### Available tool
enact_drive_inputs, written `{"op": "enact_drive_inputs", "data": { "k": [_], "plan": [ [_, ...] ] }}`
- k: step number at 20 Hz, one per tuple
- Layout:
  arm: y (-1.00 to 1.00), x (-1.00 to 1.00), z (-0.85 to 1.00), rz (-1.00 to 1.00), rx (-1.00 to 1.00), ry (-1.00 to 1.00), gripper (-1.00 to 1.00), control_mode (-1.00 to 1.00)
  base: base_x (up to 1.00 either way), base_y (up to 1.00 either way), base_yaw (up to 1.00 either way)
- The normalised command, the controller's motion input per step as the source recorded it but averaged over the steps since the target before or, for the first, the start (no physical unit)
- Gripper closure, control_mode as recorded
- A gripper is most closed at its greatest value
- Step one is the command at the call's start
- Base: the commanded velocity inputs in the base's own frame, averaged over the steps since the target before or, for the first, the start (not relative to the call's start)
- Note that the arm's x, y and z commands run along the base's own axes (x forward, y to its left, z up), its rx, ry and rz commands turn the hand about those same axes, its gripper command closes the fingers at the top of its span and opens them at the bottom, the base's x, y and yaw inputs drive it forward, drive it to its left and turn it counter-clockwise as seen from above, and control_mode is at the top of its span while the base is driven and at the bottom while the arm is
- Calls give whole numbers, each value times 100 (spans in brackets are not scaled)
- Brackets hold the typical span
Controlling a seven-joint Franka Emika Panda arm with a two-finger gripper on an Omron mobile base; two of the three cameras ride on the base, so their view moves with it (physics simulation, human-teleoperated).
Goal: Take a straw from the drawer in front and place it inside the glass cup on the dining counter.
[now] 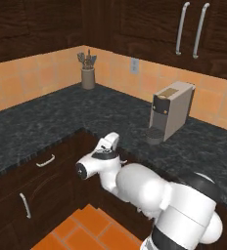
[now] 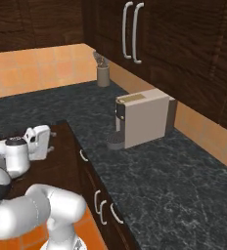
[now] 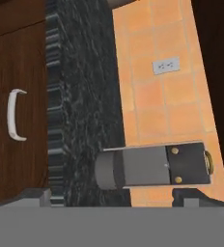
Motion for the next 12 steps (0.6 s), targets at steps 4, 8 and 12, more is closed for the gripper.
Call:
{"op": "enact_drive_inputs", "data": {
  "k": [4, 8, 12],
  "plan": [
    [0, 9, -89, -4, -27, 0, -100, -100, 0, 0, 0],
    [0, 10, -76, -6, -21, -1, -100, -100, 0, 0, 0],
    [0, 40, -62, -10, -8, 0, -100, -100, 0, 0, 0]
  ]
}}
